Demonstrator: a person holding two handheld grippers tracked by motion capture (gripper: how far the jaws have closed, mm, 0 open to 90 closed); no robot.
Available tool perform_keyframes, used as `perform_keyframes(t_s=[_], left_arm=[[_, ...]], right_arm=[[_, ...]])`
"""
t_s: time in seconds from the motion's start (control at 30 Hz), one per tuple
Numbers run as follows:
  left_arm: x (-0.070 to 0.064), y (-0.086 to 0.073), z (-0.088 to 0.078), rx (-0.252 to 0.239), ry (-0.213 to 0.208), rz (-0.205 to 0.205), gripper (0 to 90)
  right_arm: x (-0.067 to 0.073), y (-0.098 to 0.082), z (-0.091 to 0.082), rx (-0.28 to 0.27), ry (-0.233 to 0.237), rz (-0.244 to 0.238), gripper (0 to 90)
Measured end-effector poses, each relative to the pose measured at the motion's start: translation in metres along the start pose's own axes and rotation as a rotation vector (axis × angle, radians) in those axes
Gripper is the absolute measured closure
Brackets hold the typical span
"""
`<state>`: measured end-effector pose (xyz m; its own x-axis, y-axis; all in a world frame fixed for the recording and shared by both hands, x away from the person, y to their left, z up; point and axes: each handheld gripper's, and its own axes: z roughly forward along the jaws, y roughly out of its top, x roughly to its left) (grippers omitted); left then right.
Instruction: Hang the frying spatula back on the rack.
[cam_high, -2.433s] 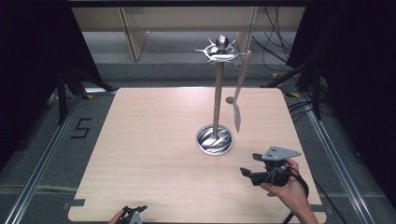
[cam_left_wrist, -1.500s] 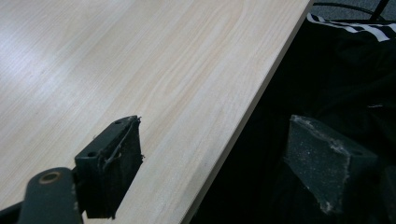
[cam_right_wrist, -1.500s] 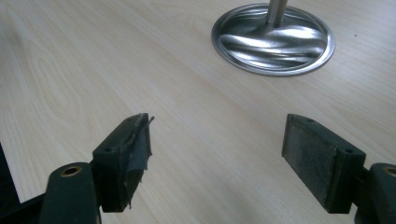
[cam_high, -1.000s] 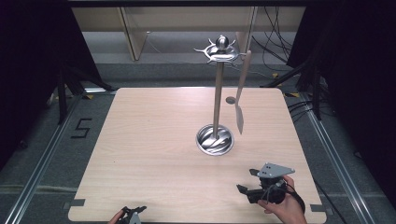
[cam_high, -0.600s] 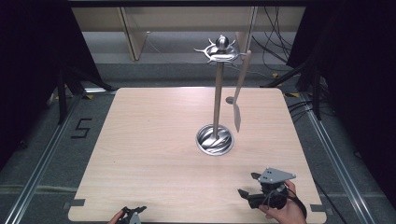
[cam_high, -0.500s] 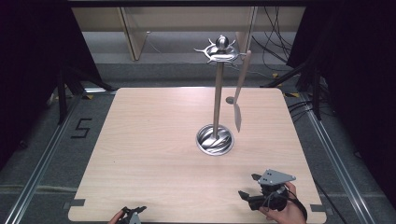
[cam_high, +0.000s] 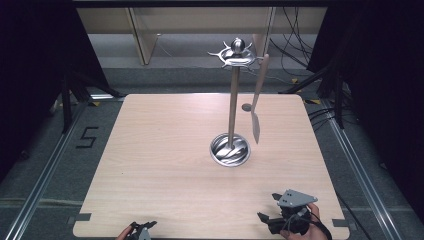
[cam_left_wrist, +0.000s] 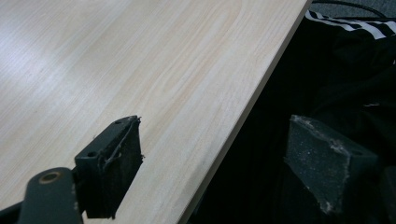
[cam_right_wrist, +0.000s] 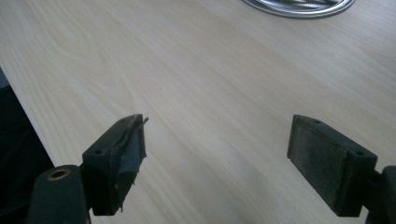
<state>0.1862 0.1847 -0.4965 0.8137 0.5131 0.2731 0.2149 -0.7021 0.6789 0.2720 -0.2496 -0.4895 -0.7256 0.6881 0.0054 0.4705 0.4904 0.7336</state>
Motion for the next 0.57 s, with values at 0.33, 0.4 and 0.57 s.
perform_keyframes(t_s=[0.33, 0.4, 0.57], left_arm=[[-0.0003, 0.0001, 0.0005, -0.001, 0.002, 0.000, 17.7], [-0.0002, 0.0001, 0.0004, 0.000, 0.003, 0.000, 17.7], [-0.0003, -0.0003, 0.0013, -0.002, -0.010, -0.005, 17.7]], right_arm=[[0.0020, -0.0064, -0.0038, 0.004, -0.003, 0.021, 20.1], [-0.0006, -0.0072, -0.0025, 0.003, -0.001, 0.004, 20.0], [-0.0022, -0.0081, -0.0023, -0.001, -0.011, 0.021, 19.9]])
